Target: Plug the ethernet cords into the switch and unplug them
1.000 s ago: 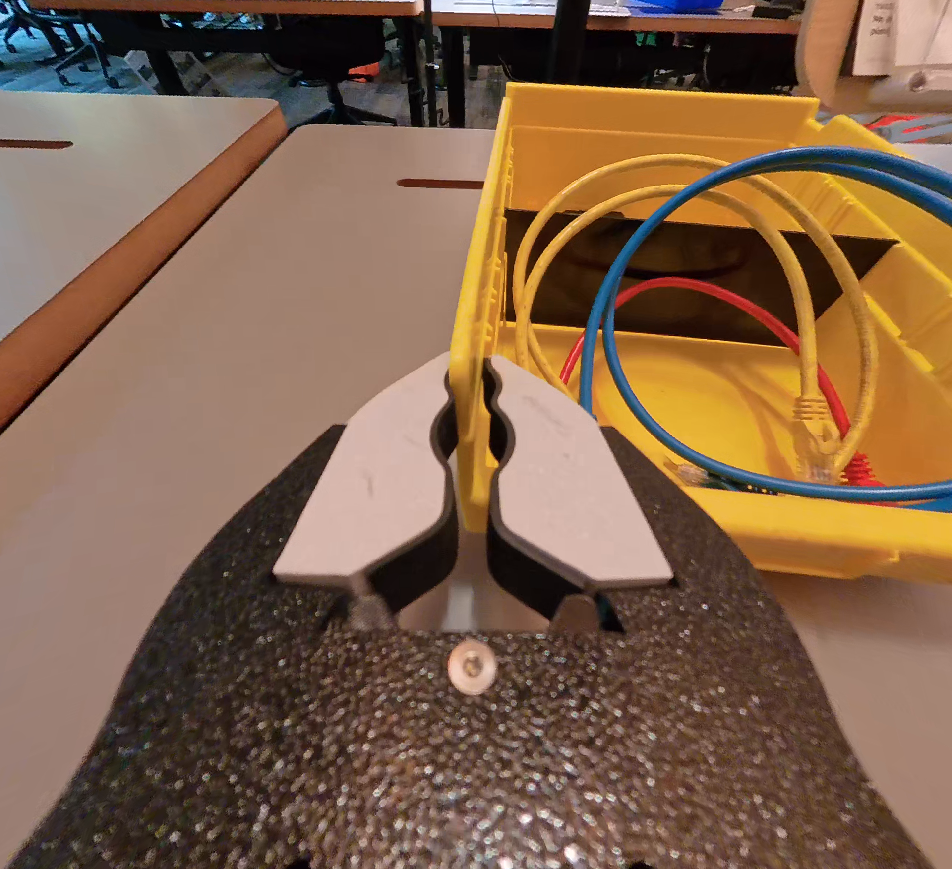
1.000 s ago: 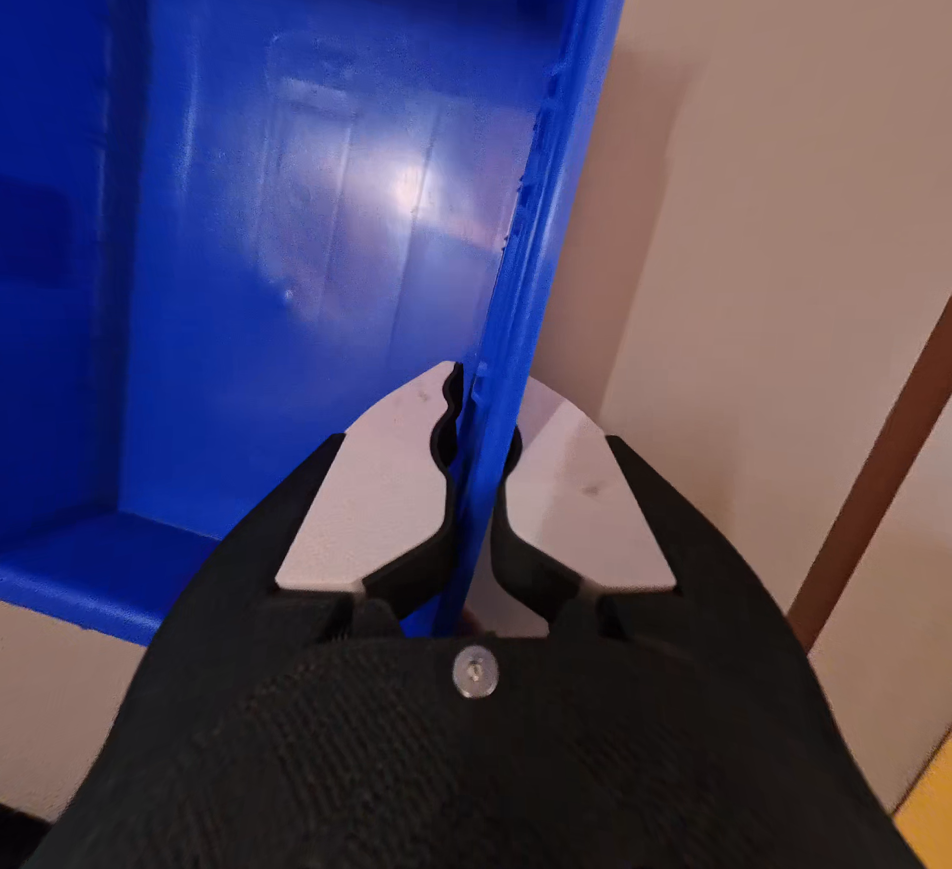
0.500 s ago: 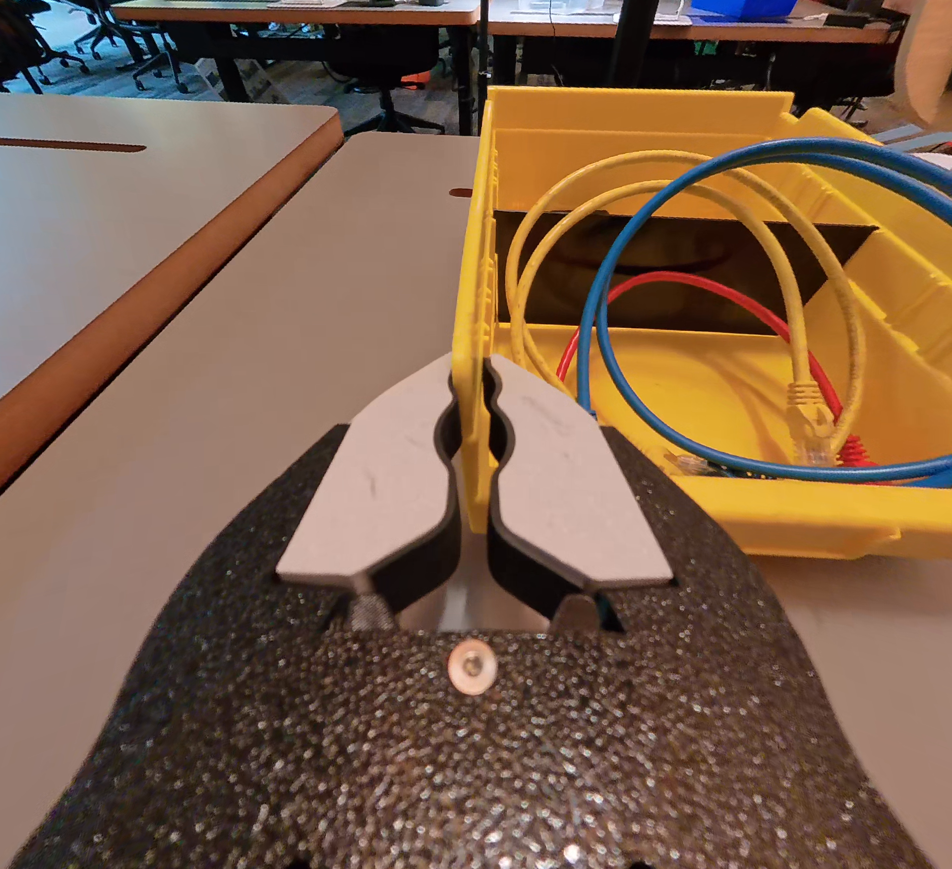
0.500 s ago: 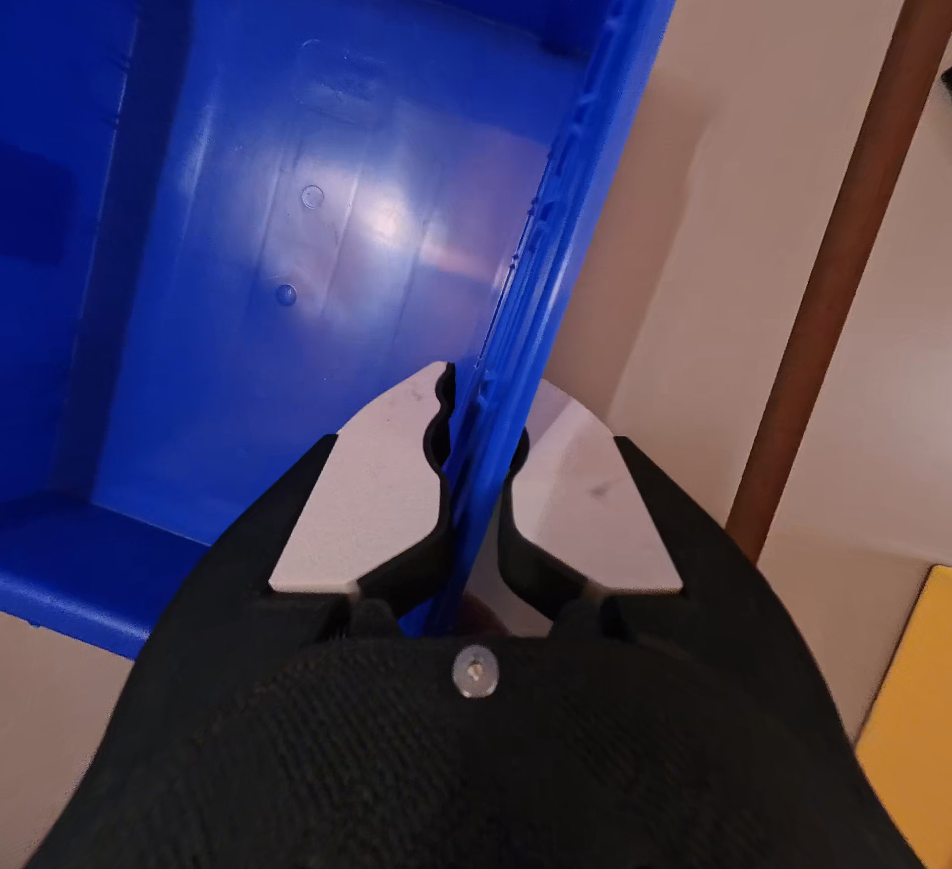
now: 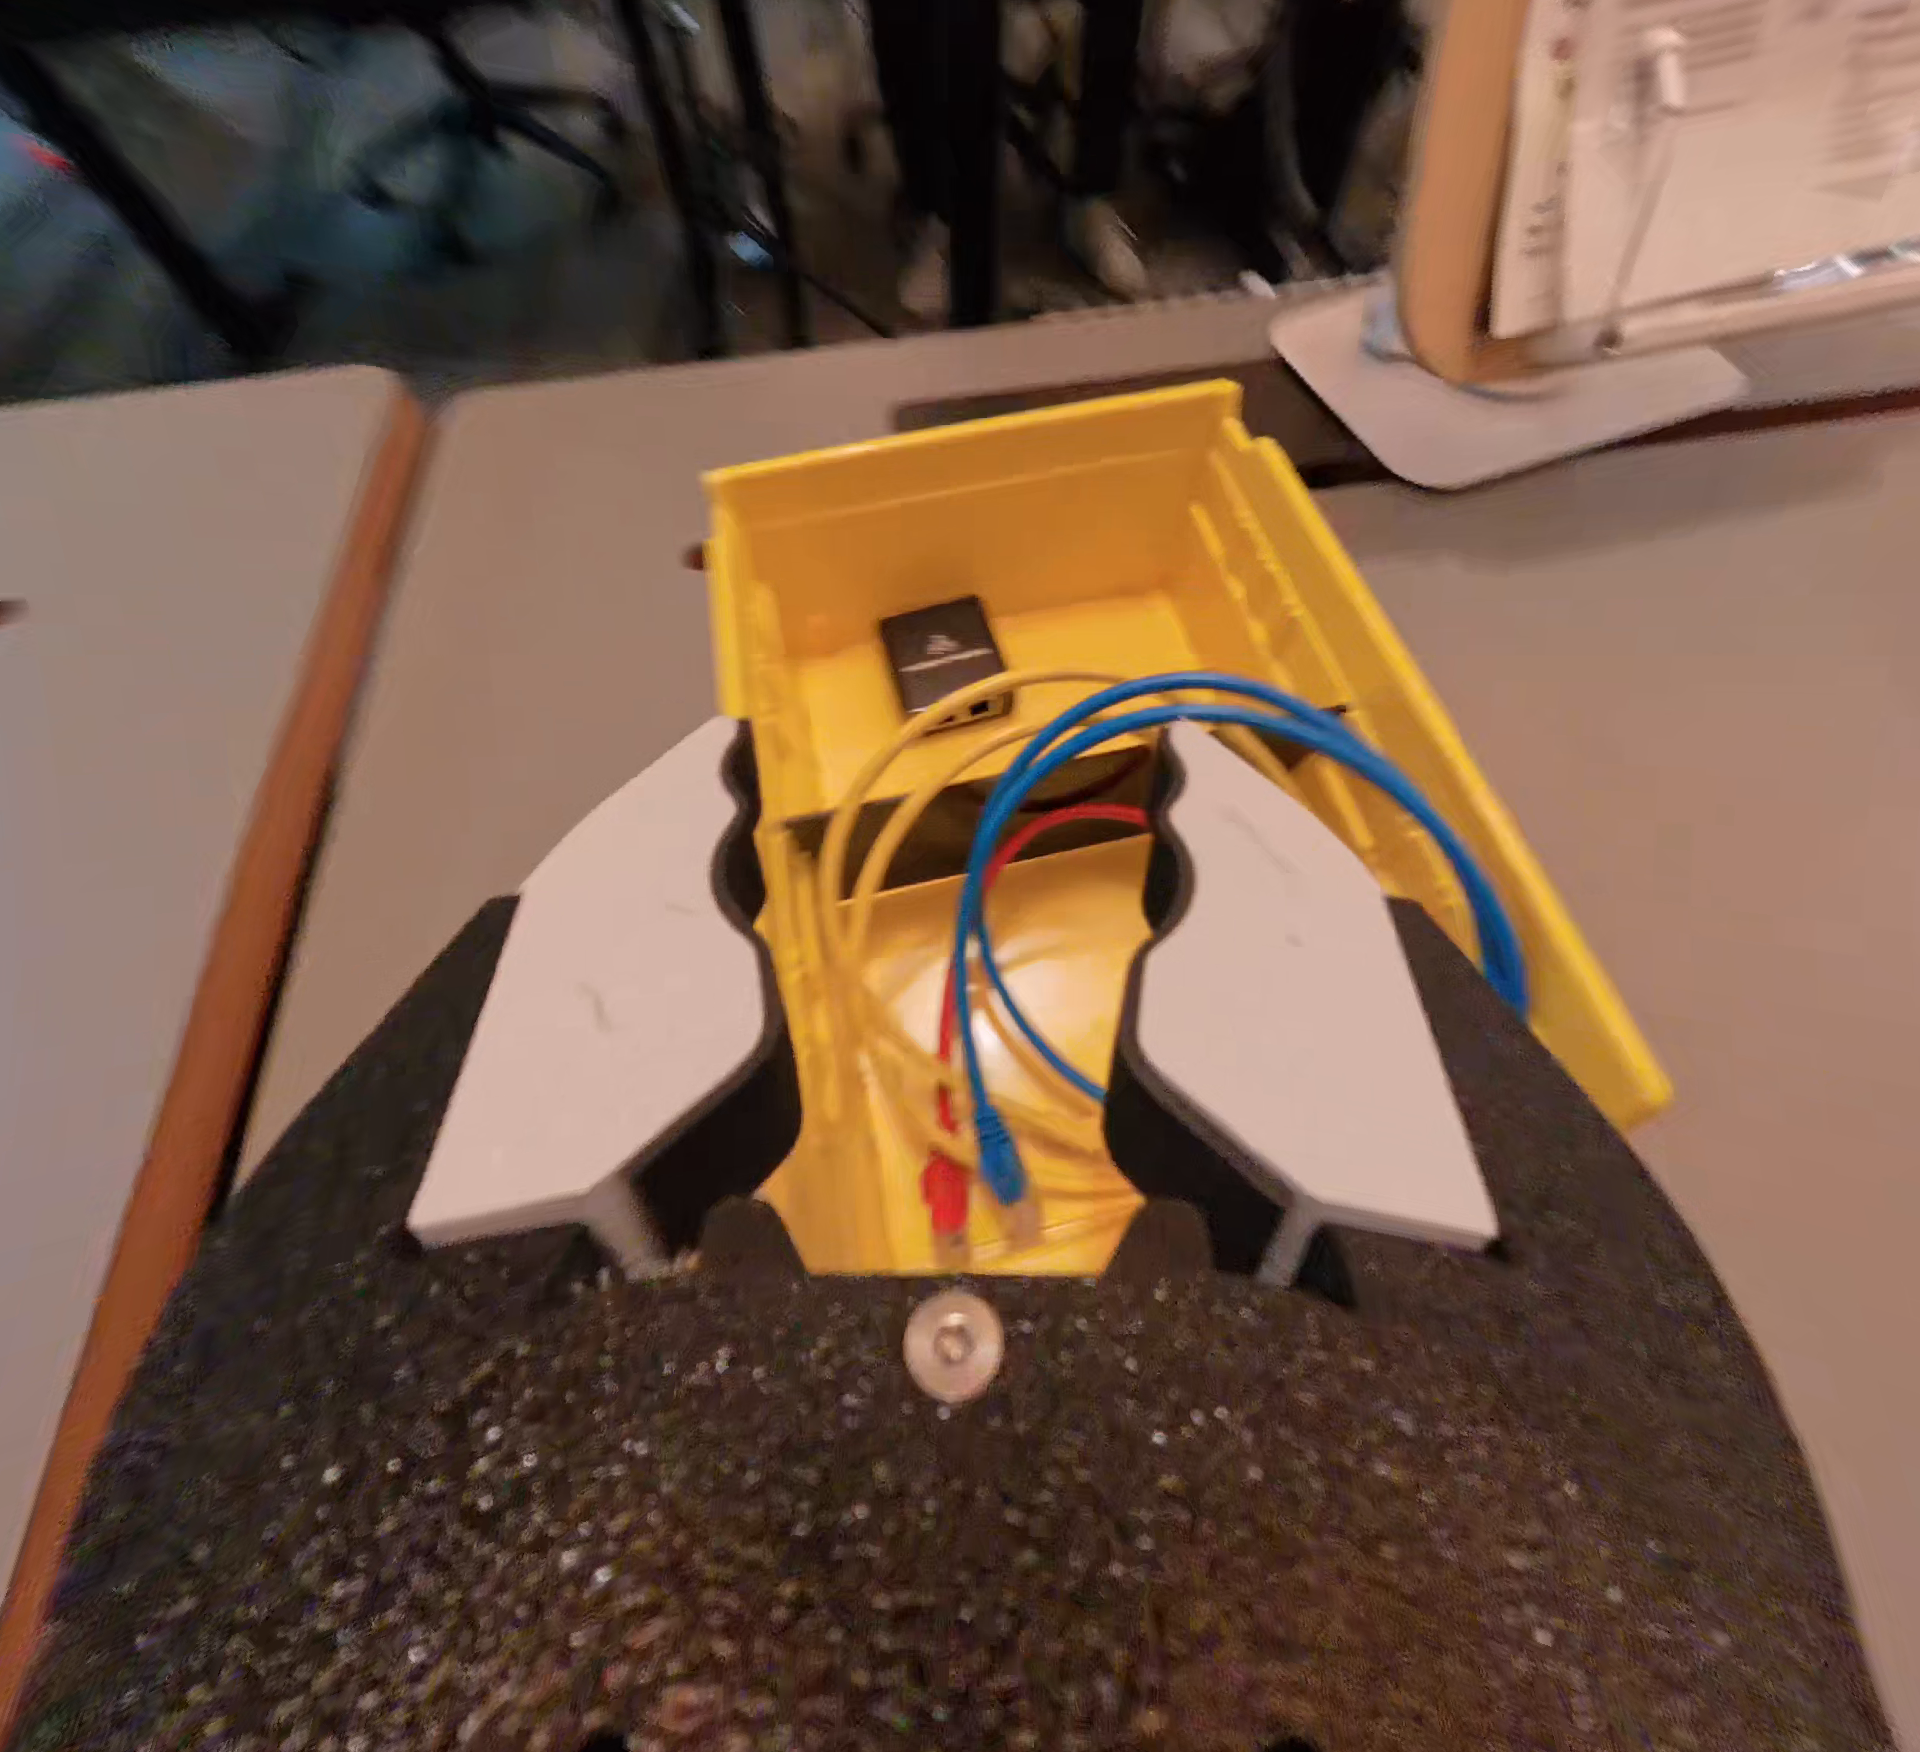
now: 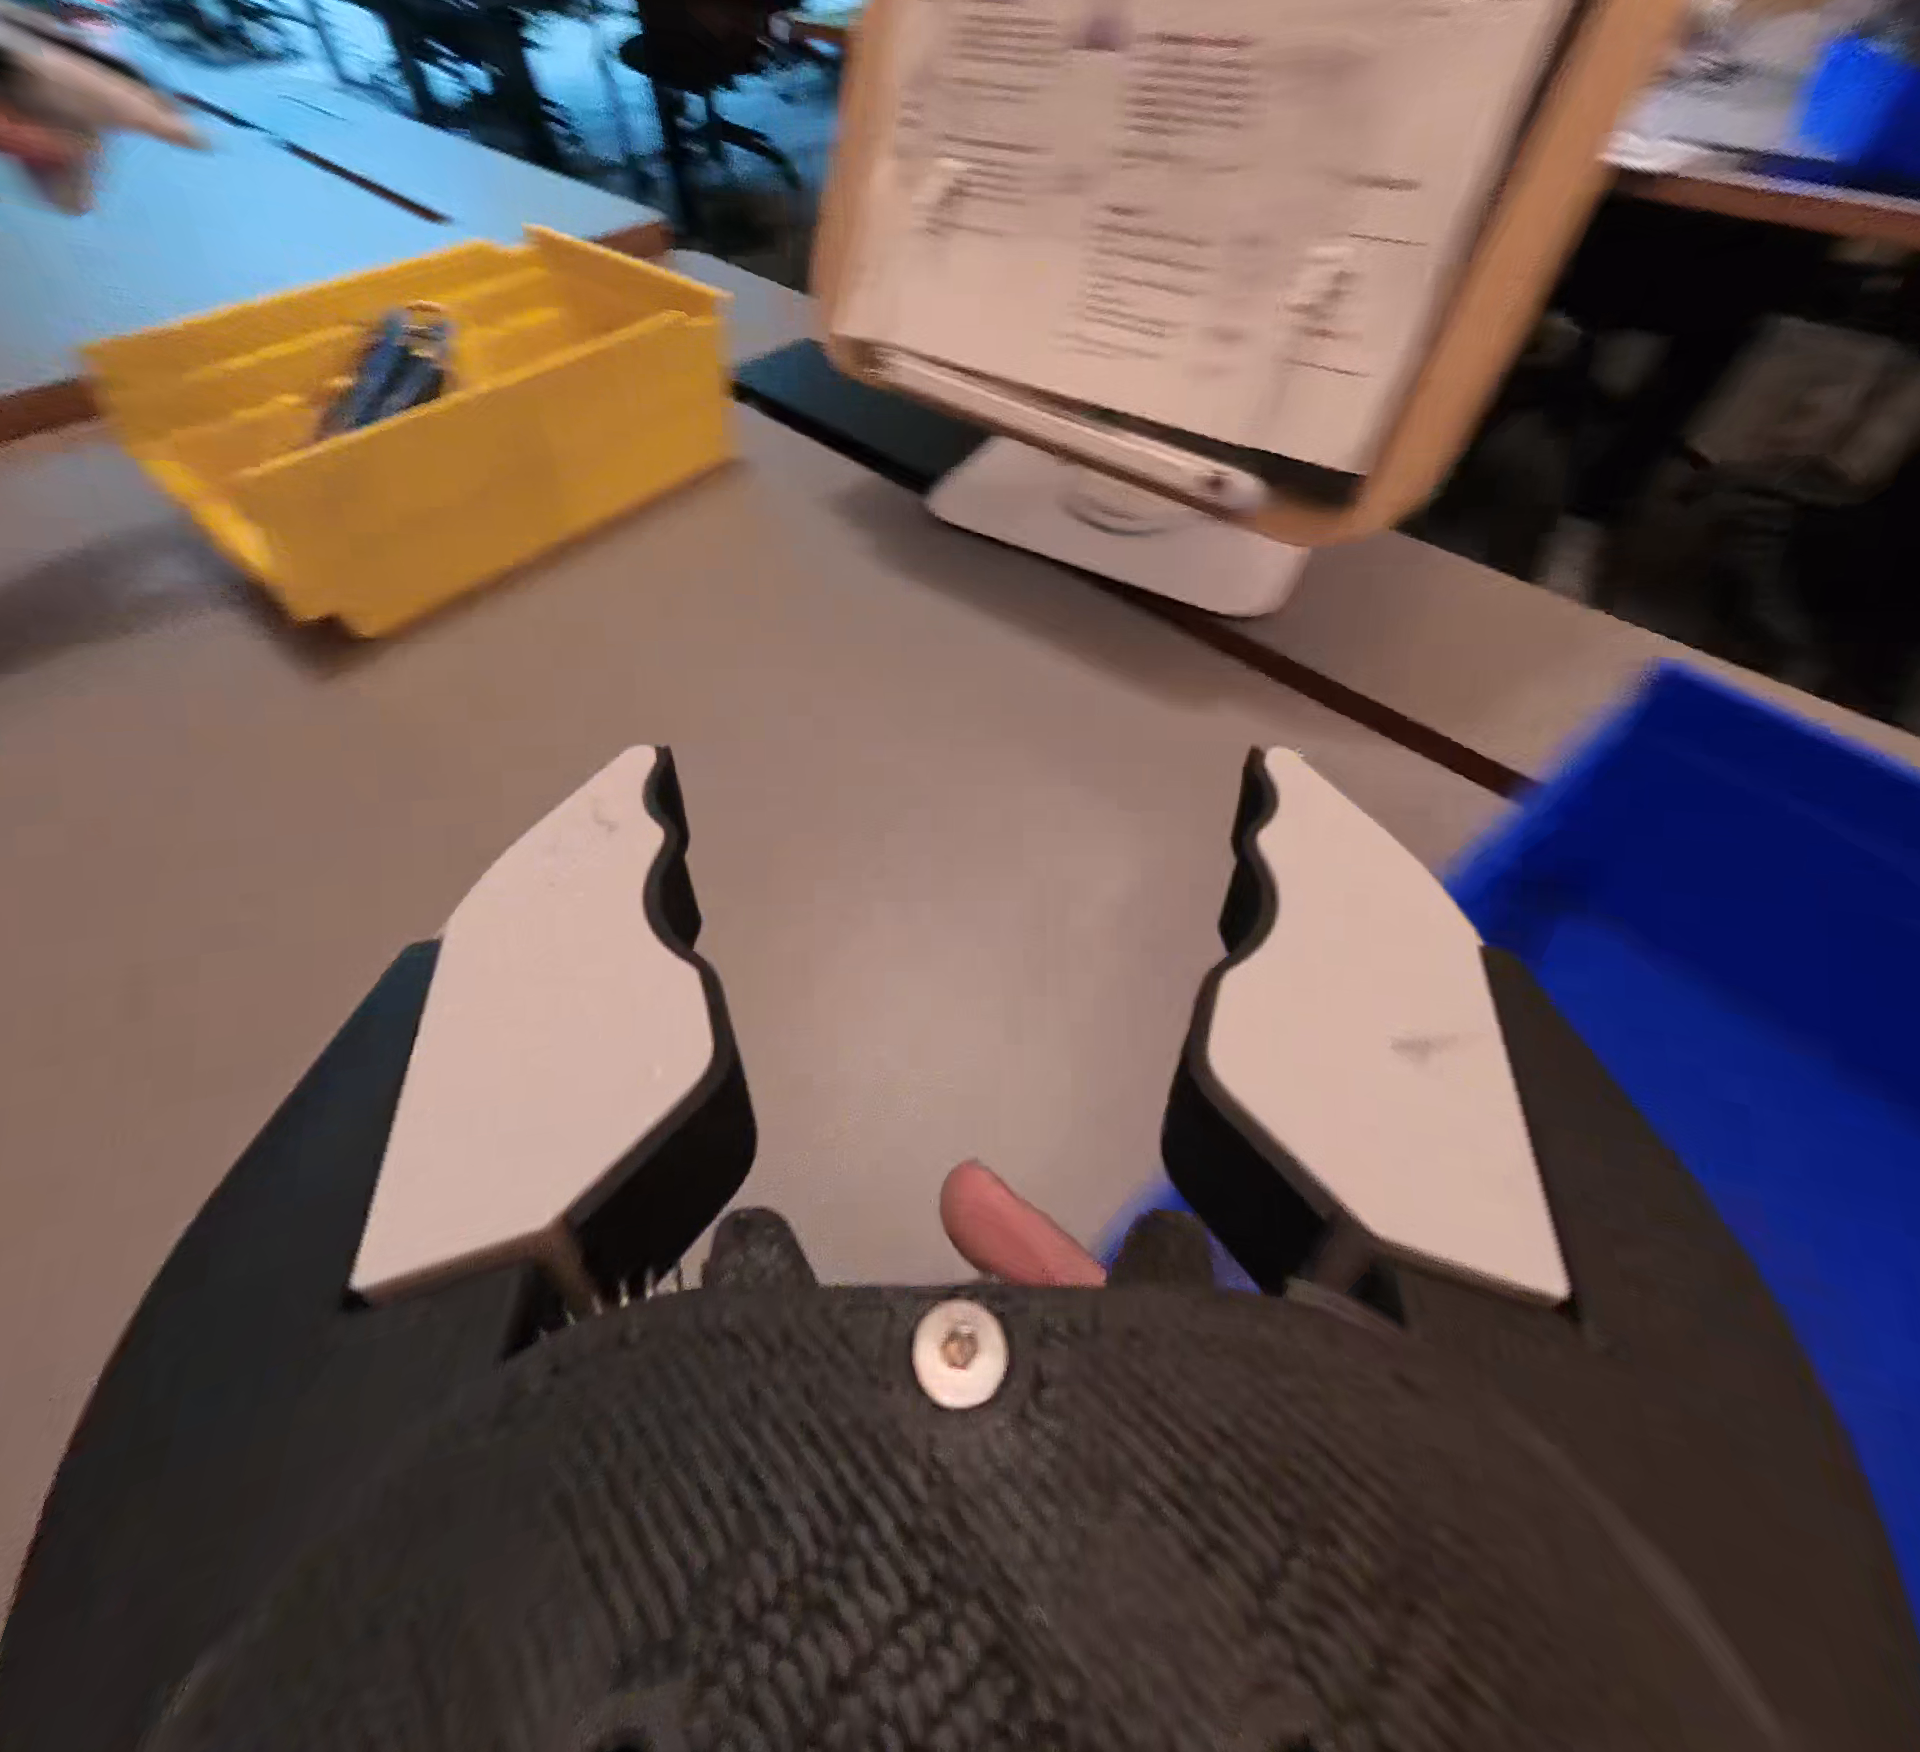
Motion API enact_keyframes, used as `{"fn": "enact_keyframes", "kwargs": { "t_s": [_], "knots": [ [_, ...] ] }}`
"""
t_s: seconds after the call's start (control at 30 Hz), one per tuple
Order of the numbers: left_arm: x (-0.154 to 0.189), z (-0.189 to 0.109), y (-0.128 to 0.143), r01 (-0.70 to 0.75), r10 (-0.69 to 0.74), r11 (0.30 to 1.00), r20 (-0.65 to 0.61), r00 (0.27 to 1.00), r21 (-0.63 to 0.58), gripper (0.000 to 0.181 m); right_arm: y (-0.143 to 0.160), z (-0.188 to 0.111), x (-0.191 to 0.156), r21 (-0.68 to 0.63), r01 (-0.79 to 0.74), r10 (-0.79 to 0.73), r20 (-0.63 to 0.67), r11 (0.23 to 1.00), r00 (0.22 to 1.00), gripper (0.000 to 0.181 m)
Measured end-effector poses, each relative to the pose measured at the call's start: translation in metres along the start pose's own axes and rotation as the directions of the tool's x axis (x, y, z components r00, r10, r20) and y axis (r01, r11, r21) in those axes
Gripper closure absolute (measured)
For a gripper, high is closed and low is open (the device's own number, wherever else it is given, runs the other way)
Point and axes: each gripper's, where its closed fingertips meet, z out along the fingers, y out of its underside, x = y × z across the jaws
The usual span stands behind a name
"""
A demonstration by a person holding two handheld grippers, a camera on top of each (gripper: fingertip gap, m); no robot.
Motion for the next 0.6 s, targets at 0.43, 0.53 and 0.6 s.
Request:
{"fn": "enact_keyframes", "kwargs": {
  "t_s": [0.43, 0.53, 0.6],
  "knots": [
    [0.008, 0.157, 0.019, 0.026, -0.080, 0.705, -0.043, 0.996, -0.709, 0.095, 0.030, 0.064, -0.111, 0.158, 0.092, -0.118, 0.166, 0.983, 0.979, 0.082],
    [0.005, 0.181, 0.041, 0.075, -0.114, 0.626, 0.004, 0.993, -0.777, 0.096, 0.039, 0.067, -0.108, 0.155, 0.061, -0.090, 0.186, 0.986, 0.978, 0.083],
    [0.000, 0.192, 0.054, 0.094, -0.103, 0.578, 0.042, 0.994, -0.810, 0.099, 0.047, 0.068, -0.105, 0.137, 0.051, -0.077, 0.192, 0.989, 0.978, 0.083]
  ]
}}
